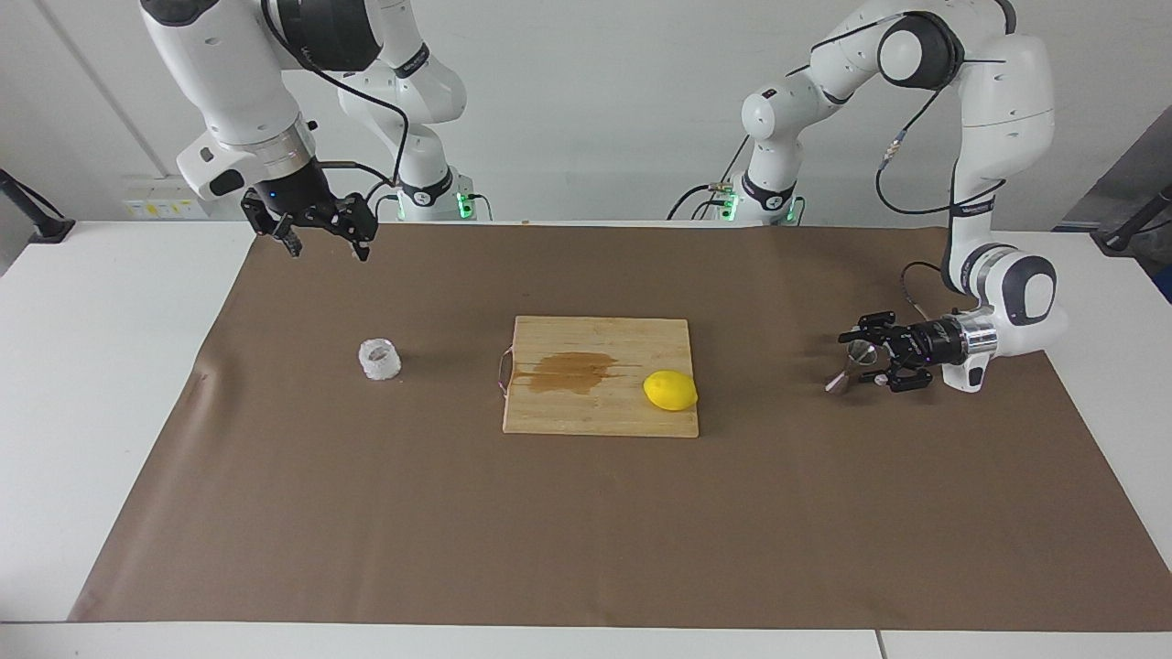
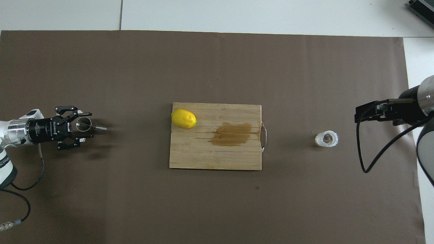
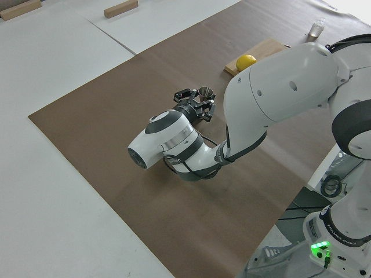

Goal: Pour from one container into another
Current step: 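Reach the left gripper to the small metal cup and close on it, then lift the metal cup with the left gripper and carry it over the board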

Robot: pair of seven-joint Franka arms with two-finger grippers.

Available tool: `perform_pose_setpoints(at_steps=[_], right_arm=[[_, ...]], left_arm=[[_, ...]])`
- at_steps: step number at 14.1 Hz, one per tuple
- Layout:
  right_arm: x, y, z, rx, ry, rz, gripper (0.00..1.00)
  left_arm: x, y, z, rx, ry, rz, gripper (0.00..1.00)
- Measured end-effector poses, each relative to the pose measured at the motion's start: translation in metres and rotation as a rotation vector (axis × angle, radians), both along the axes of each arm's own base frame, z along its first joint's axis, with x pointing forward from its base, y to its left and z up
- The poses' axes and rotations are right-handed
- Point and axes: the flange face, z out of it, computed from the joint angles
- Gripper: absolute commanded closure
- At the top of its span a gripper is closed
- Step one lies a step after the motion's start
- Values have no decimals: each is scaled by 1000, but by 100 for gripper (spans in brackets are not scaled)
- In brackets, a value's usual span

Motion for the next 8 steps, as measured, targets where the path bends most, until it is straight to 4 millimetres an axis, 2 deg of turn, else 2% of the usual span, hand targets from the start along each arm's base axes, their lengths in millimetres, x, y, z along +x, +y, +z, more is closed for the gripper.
perform_pose_setpoints(at_steps=[3, 6, 8], right_arm=[[0, 0, 0, 0, 0, 0, 0], [0, 0, 0, 0, 0, 0, 0], [0, 0, 0, 0, 0, 0, 0]], left_arm=[[0, 0, 0, -2, 1, 2, 62], [1, 0, 1, -6, 13, 9, 86], [2, 0, 2, -12, 12, 16, 91]])
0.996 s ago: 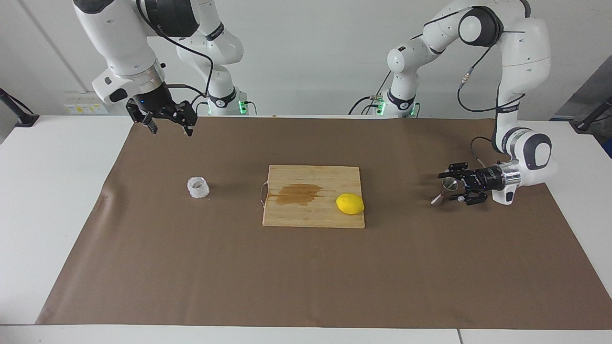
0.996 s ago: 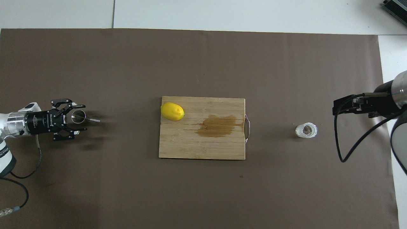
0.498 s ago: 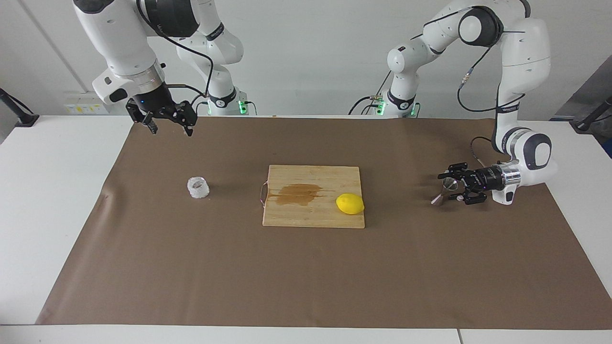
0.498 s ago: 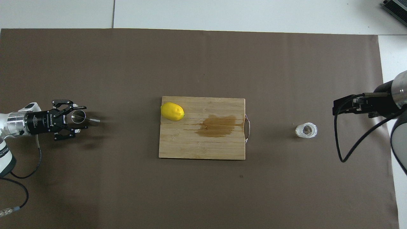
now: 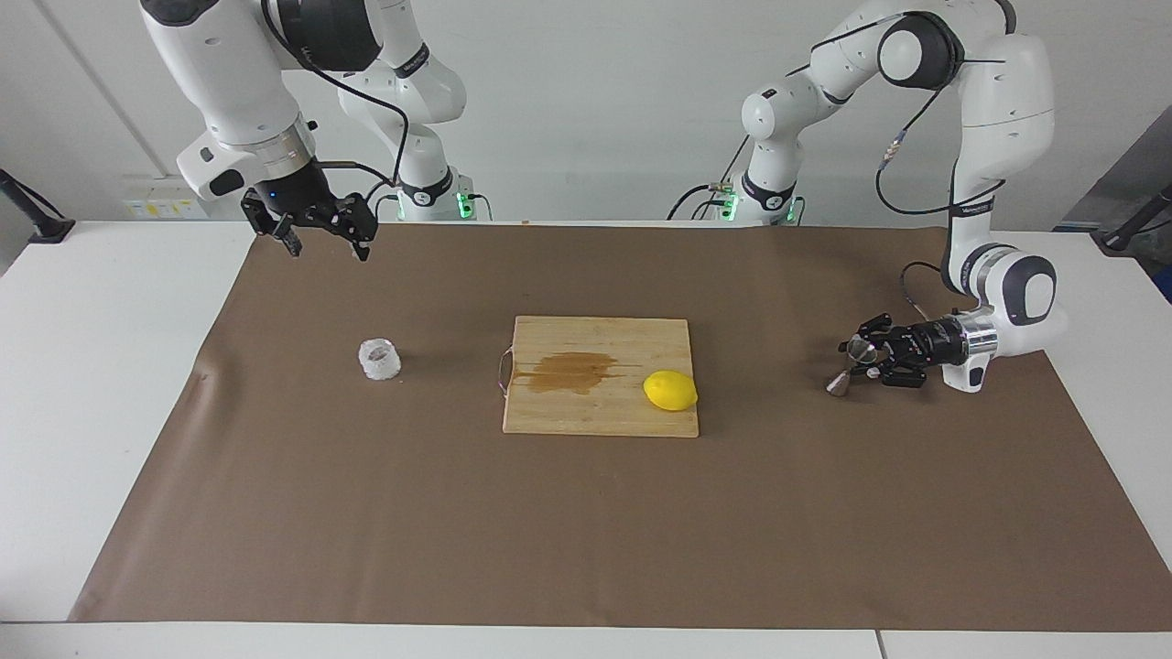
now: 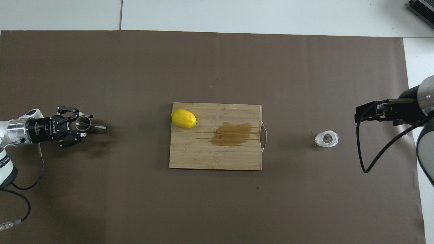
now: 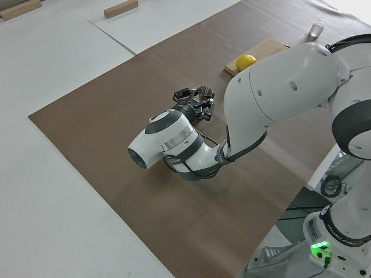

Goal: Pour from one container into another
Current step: 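Lift the metal cup with the left gripper and carry it over the board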

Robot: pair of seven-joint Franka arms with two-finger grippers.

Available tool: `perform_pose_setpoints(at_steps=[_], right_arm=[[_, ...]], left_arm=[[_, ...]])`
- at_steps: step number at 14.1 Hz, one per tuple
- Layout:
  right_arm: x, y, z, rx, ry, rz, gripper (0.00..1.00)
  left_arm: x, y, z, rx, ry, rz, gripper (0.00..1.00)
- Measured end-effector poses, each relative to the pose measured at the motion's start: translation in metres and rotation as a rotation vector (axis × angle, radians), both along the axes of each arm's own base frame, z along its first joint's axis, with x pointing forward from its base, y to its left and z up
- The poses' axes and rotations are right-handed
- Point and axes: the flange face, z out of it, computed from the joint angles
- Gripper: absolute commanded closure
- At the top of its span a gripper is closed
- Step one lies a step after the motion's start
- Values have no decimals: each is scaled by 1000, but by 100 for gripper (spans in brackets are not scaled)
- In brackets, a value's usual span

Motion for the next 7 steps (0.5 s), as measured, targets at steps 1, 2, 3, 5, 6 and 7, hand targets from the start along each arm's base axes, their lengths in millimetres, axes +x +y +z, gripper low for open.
perform_pose_setpoints(at_steps=[1, 2, 3, 5, 6, 7], right_arm=[[0, 0, 0, 0, 0, 0, 0], [0, 0, 0, 0, 0, 0, 0], [0, 0, 0, 0, 0, 0, 0], [0, 0, 0, 0, 0, 0, 0], [0, 0, 0, 0, 0, 0, 0], [0, 0, 0, 0, 0, 0, 0]], left_arm=[[0, 0, 0, -3, -1, 4, 96], [1, 0, 1, -7, -3, 10, 98], [2, 0, 3, -13, -6, 16, 100], [6, -1, 11, -29, 0, 32, 100], [8, -4, 18, -37, 7, 38, 100], [11, -7, 27, -41, 14, 40, 100]])
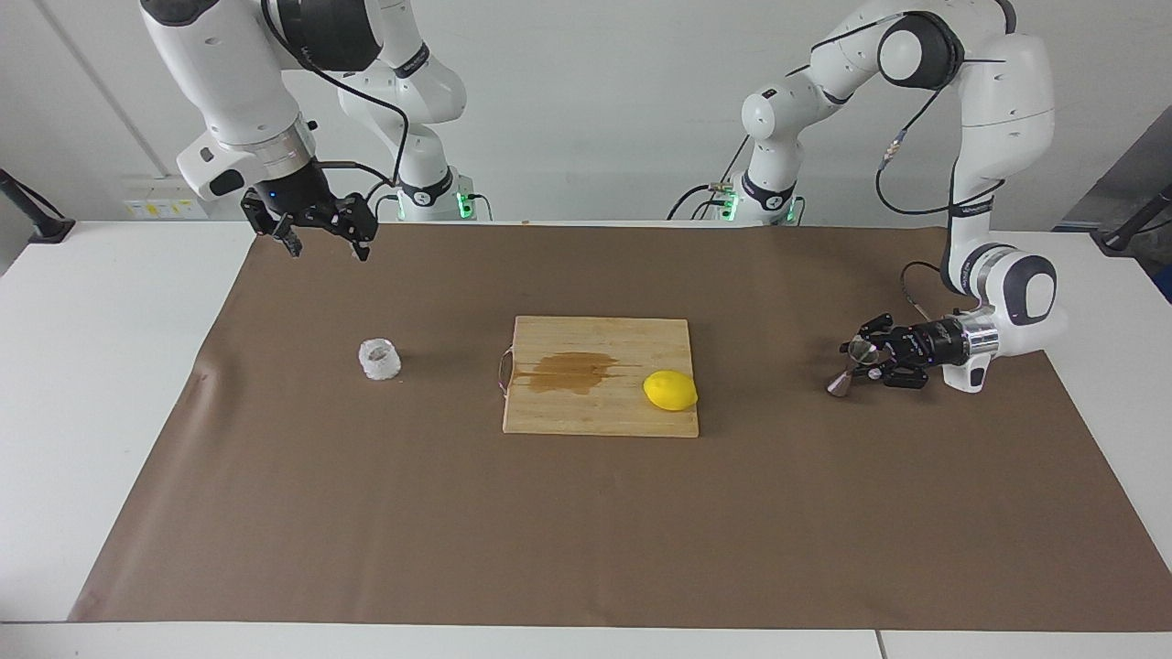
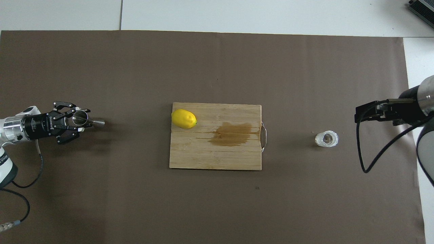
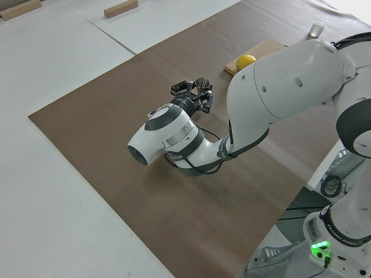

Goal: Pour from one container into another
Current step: 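Lift the metal cup with the left gripper and carry it over the board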

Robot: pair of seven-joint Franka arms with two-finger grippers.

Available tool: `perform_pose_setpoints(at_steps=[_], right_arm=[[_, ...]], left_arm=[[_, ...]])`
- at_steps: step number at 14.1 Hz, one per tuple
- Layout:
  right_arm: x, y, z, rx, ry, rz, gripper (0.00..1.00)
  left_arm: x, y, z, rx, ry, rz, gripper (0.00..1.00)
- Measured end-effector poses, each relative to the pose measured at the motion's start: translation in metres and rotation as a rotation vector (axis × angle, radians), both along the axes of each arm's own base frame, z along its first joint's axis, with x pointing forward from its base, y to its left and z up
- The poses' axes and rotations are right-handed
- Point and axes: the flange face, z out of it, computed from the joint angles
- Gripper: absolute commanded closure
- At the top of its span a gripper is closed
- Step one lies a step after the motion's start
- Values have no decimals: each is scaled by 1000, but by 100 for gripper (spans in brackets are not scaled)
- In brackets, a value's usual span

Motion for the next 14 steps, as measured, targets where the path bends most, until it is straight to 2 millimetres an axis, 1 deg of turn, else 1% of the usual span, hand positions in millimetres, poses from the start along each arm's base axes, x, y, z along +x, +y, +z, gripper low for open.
perform_pose_setpoints(at_steps=[1, 5, 7, 8, 11, 14], right_arm=[[0, 0, 0, 0, 0, 0, 0], [0, 0, 0, 0, 0, 0, 0], [0, 0, 0, 0, 0, 0, 0], [0, 0, 0, 0, 0, 0, 0], [0, 0, 0, 0, 0, 0, 0], [0, 0, 0, 0, 0, 0, 0]], left_arm=[[3, -5, 11, -2, 6, 0, 100], [15, -37, 58, -8, 30, -19, 100], [19, -55, 75, -3, 38, -28, 100], [22, -68, 82, -1, 41, -29, 100], [22, -117, 94, -7, 47, 10, 100], [8, -179, 102, -1, 58, 80, 100]])
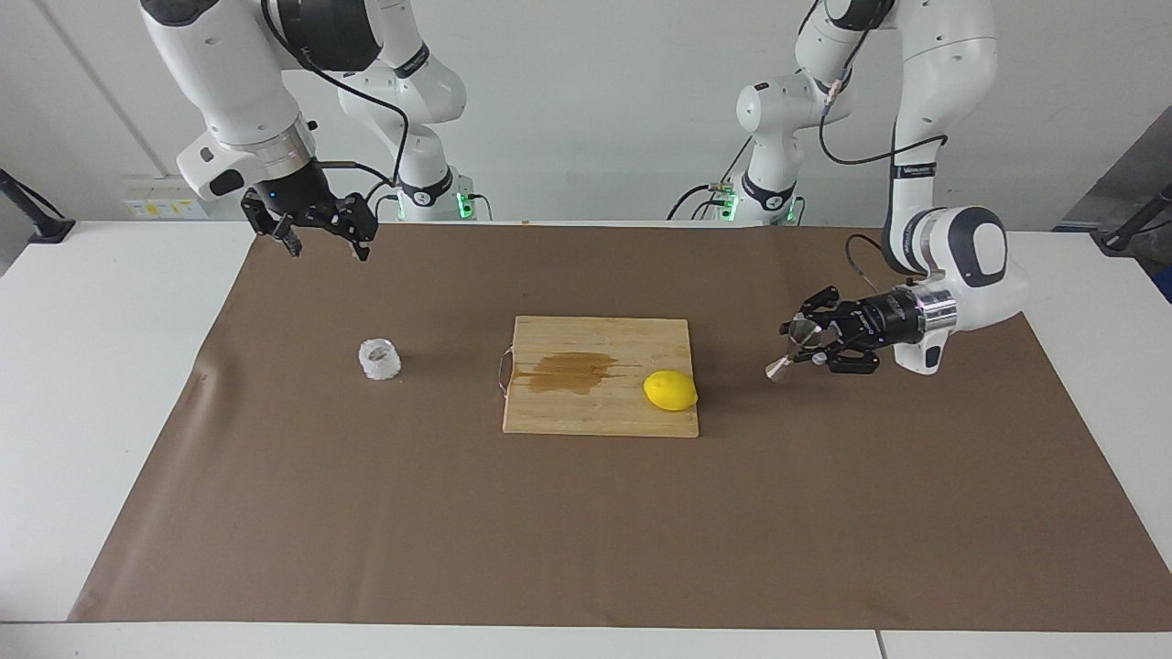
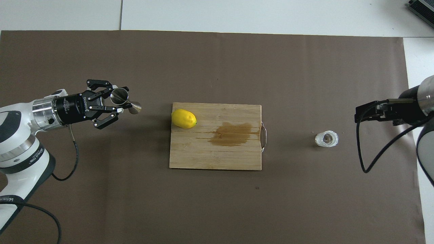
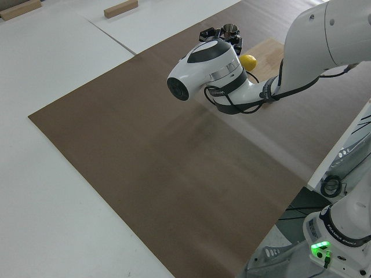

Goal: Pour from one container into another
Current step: 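Lift the metal cup with the left gripper and carry it over the board, then lower the metal cup onto the board center with the left gripper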

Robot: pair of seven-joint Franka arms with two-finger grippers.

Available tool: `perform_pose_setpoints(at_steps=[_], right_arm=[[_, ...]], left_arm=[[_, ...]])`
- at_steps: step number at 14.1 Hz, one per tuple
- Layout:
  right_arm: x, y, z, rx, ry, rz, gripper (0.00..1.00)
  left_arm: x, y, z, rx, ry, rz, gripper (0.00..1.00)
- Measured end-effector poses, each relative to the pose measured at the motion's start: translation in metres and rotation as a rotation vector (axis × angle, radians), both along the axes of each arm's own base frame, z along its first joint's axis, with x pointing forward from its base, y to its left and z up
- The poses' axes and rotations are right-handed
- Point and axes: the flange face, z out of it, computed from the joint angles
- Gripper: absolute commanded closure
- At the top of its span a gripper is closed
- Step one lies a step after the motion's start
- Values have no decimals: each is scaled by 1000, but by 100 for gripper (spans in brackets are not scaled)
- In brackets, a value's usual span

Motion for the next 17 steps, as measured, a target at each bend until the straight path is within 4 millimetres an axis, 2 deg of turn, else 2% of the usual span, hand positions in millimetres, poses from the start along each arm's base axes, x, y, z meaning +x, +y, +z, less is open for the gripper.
perform_pose_setpoints(at_steps=[5, 9, 13, 17], right_arm=[[0, 0, 0, 0, 0, 0, 0], [0, 0, 0, 0, 0, 0, 0], [0, 0, 0, 0, 0, 0, 0], [0, 0, 0, 0, 0, 0, 0]], left_arm=[[-31, -102, 13, 7, 36, 112, 100], [-56, -174, 10, 13, 66, 205, 100], [-87, -222, -5, 0, 69, 282, 100], [-107, -250, -24, -17, 75, 323, 100]])
